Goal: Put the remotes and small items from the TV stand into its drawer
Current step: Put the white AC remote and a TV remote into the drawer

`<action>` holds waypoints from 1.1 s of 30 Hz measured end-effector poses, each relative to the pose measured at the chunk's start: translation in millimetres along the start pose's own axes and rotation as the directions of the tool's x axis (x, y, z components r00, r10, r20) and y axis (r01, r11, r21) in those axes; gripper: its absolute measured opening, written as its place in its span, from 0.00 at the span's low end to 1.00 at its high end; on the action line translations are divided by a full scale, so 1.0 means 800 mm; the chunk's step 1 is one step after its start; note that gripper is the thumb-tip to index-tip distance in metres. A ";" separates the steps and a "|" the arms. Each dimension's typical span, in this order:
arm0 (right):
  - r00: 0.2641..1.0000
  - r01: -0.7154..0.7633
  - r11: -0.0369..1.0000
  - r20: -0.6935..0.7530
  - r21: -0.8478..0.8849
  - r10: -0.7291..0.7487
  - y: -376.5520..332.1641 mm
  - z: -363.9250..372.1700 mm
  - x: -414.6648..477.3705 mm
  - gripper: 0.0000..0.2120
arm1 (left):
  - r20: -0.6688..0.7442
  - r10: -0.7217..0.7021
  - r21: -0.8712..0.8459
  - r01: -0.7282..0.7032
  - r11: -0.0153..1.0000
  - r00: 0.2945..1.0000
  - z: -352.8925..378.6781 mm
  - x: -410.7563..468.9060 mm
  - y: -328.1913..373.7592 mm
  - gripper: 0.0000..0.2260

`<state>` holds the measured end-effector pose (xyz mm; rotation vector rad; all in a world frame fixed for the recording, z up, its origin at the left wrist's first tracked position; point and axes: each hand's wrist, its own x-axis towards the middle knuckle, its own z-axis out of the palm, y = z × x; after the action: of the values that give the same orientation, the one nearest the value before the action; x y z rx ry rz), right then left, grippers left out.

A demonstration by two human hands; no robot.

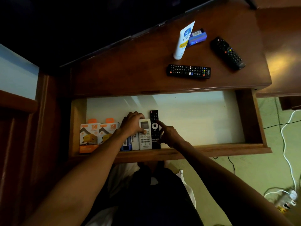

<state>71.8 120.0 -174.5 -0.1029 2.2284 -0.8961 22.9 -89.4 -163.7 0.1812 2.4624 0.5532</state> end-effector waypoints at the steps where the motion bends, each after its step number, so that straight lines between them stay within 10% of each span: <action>1: 1.000 0.004 1.000 0.005 -0.027 -0.004 0.000 0.000 0.000 0.49 | 0.002 0.003 0.012 -0.003 1.000 1.000 -0.001 0.000 0.001 0.27; 11: 0.994 0.021 0.977 0.105 -0.211 0.002 -0.008 -0.016 -0.013 0.41 | 0.003 0.058 0.063 -0.058 0.996 0.998 -0.024 -0.009 0.020 0.21; 17: 0.985 0.043 0.969 -0.154 -0.244 -0.082 -0.007 -0.092 -0.039 0.21 | -0.279 0.294 -0.050 -0.319 0.946 0.914 -0.088 0.008 0.101 0.10; 27: 0.611 -0.040 0.999 -0.791 0.004 0.028 0.027 -0.342 -0.059 0.13 | -0.329 0.484 0.082 -0.487 0.870 0.811 -0.133 0.123 0.241 0.29; 33: 0.763 -0.138 0.973 -0.647 -0.182 -0.013 0.065 -0.459 -0.008 0.28 | -0.207 0.461 0.234 -0.414 0.880 0.863 -0.135 0.159 0.292 0.33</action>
<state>-152.8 371.7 -20.5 0.2177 2.9576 -0.7031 -142.8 116.7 -52.1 0.8125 2.7363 0.5651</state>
